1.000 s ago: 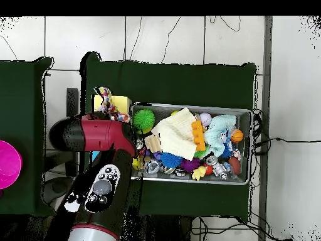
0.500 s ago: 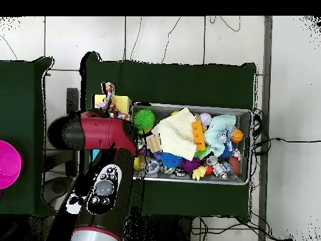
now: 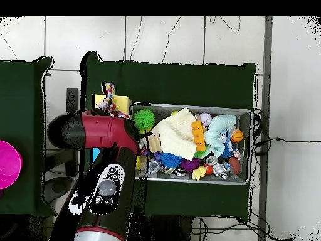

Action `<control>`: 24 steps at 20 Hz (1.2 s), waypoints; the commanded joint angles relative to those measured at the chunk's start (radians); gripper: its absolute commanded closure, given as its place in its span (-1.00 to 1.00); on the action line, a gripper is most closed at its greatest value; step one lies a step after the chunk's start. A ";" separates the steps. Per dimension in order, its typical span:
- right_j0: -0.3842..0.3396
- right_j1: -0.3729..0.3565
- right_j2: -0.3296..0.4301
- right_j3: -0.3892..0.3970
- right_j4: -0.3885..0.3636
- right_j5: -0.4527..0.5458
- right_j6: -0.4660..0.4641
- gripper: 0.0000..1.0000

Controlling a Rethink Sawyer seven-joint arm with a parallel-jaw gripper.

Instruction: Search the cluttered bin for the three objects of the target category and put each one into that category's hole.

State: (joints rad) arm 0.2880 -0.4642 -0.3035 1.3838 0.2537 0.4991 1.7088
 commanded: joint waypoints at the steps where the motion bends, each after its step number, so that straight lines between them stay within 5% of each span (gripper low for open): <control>1: -0.003 -0.035 0.097 -0.014 0.001 0.235 0.129 -1.00; 8: 0.030 -0.040 0.093 -0.036 0.002 0.286 0.161 -1.00; 20: 0.039 -0.103 0.095 0.052 -0.004 0.256 0.140 -1.00; 21: 0.038 -0.105 0.095 0.057 -0.005 0.254 0.141 1.00; 24: 0.039 -0.112 0.098 0.071 -0.006 0.247 0.137 1.00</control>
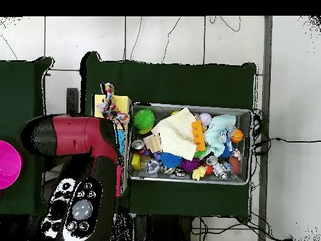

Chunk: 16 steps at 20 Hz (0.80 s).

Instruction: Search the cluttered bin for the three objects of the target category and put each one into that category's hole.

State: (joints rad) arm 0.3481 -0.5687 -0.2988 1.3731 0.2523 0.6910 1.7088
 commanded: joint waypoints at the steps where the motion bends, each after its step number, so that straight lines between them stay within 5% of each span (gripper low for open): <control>1: -0.022 -0.010 0.093 0.085 -0.005 0.056 0.137 1.00; 16: -0.037 -0.004 0.090 0.114 -0.054 -0.057 0.103 1.00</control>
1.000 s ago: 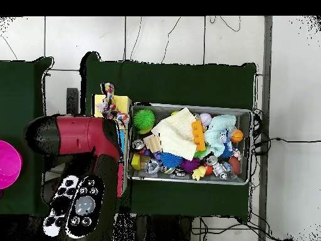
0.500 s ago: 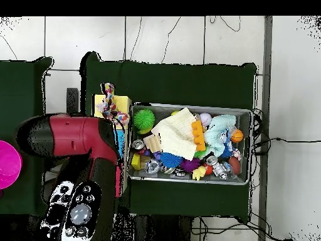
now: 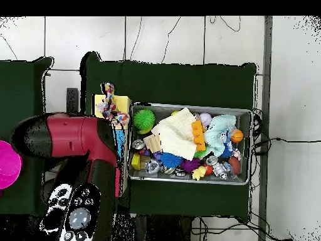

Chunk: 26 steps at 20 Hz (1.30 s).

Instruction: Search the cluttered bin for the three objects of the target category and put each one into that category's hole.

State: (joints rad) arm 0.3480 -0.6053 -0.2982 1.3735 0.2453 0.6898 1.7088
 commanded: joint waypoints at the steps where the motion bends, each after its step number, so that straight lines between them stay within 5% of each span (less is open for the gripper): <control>1: -0.039 0.045 0.088 0.103 -0.052 -0.065 0.101 1.00; 14: -0.064 0.091 0.113 0.141 -0.094 -0.230 0.109 1.00; 26: -0.084 0.104 0.118 0.122 -0.107 -0.242 0.089 1.00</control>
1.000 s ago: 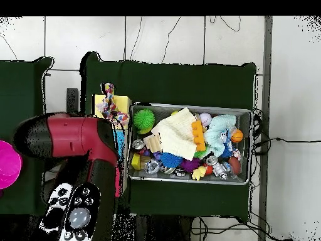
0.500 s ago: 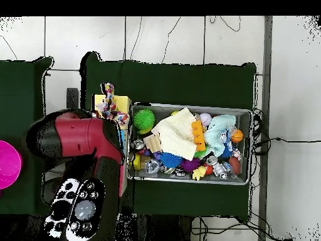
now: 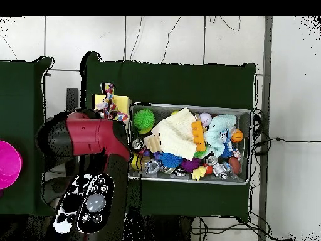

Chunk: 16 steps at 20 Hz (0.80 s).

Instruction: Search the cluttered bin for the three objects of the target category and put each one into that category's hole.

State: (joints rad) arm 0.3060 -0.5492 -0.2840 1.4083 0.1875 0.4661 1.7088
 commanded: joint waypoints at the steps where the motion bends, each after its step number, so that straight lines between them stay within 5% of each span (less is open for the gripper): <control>1: -0.050 0.036 0.111 0.107 -0.052 -0.032 0.085 1.00; 16: -0.070 0.062 0.130 0.164 -0.073 -0.172 0.107 1.00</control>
State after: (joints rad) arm 0.2686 -0.5477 -0.2478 1.4671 0.1877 0.3554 1.7088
